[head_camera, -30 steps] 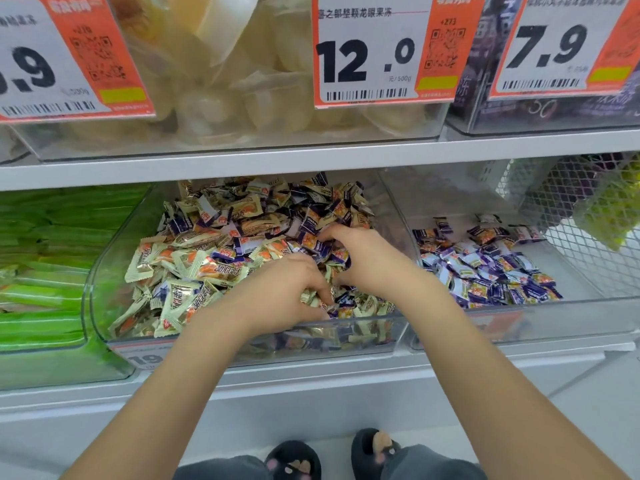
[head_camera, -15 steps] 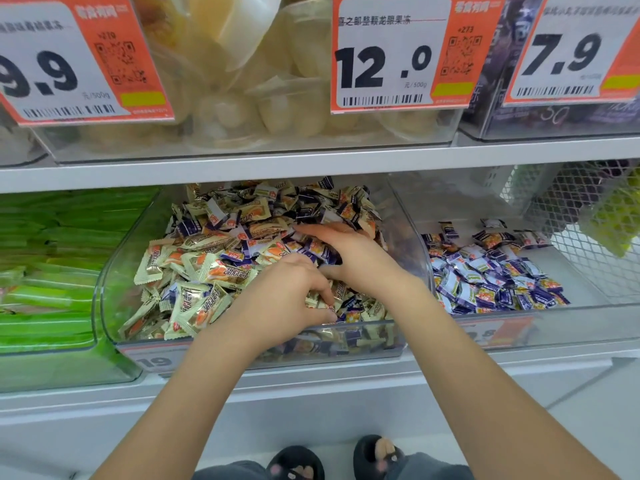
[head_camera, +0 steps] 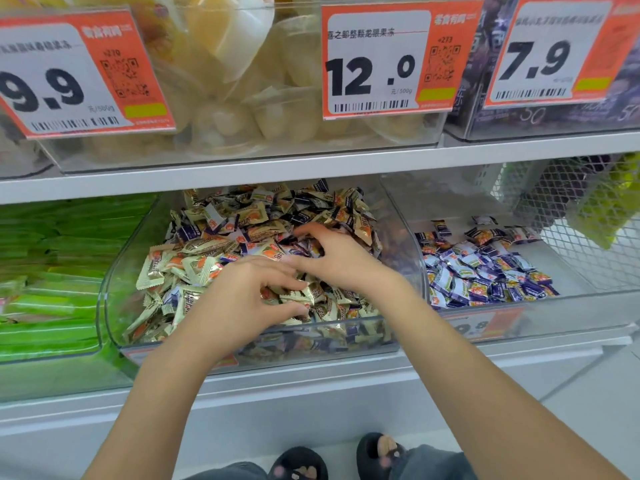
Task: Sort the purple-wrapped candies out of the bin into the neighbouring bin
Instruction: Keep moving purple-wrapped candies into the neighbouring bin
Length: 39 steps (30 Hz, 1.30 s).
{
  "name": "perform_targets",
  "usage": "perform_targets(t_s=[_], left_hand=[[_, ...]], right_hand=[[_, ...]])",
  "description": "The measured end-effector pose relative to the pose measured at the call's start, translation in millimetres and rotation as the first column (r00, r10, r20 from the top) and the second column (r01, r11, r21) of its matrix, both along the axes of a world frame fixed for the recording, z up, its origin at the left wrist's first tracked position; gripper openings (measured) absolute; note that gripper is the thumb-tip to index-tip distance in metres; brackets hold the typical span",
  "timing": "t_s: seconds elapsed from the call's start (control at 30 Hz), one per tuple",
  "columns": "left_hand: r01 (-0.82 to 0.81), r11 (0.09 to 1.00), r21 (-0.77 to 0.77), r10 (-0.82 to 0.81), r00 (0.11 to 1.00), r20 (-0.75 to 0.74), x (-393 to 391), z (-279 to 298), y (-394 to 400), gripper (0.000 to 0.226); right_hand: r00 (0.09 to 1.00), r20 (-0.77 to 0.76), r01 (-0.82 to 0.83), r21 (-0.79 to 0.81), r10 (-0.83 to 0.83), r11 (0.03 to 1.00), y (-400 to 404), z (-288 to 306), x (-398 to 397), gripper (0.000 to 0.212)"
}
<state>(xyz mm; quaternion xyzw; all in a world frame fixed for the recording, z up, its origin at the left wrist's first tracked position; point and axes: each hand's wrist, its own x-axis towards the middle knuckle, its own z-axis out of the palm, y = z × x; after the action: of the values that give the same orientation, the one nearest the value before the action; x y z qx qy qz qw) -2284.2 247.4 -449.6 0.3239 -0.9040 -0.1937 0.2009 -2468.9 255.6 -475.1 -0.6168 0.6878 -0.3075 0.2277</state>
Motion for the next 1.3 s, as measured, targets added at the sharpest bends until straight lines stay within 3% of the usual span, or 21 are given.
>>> perform_targets(t_s=[0.07,0.13,0.3,0.57,0.73,0.87,0.97,1.1,1.17,1.3], left_hand=[[0.0,1.0,-0.005,0.0,1.0,0.014,-1.9,0.3,0.9,0.032],[-0.01,1.0,0.015,0.01,1.0,0.006,-4.6,1.0,1.4,0.03],[-0.037,0.995,0.09,0.037,0.999,0.002,-9.3,2.6,1.0,0.026],[-0.05,0.99,0.134,0.05,0.999,0.009,-5.6,0.9,-1.0,0.027],[-0.052,0.993,0.11,0.05,0.999,0.02,-5.9,0.0,-2.4,0.027],[-0.055,0.994,0.094,0.051,0.998,0.045,-6.4,-0.1,-0.6,0.026],[-0.072,0.994,0.087,0.068,0.996,0.05,-8.8,-0.1,2.0,0.025],[-0.073,0.996,0.054,0.07,0.995,0.066,-12.2,-0.2,4.9,0.026],[-0.071,0.996,0.048,0.068,0.995,0.071,-12.7,-0.5,5.5,0.026],[-0.077,0.991,0.114,0.074,0.997,0.031,-9.9,0.4,2.5,0.019]], right_hand=[[0.997,-0.061,0.042,-0.006,-0.042,0.999,-1.8,-1.2,6.2,0.059],[0.998,0.02,0.057,0.013,-0.057,0.998,-3.4,1.5,8.7,0.053],[0.999,0.04,-0.002,-0.02,0.003,1.0,-3.1,5.4,7.2,0.017],[0.998,0.066,-0.003,-0.072,0.007,0.997,7.5,11.7,-5.2,0.019],[0.965,0.242,0.149,-0.184,-0.102,0.972,20.6,40.4,-11.6,0.005],[0.987,0.106,0.143,-0.273,-0.119,0.951,47.3,51.9,-19.0,0.005],[0.957,0.122,0.289,-0.333,-0.263,0.898,67.9,56.3,-37.6,0.001],[0.758,0.449,0.615,-0.252,-0.473,0.747,90.8,56.2,-76.5,0.007],[0.745,0.353,0.655,-0.221,-0.566,0.723,100.8,50.0,-95.9,0.015],[0.86,0.107,0.508,-0.09,-0.499,0.857,115.8,39.7,-115.1,0.026]])
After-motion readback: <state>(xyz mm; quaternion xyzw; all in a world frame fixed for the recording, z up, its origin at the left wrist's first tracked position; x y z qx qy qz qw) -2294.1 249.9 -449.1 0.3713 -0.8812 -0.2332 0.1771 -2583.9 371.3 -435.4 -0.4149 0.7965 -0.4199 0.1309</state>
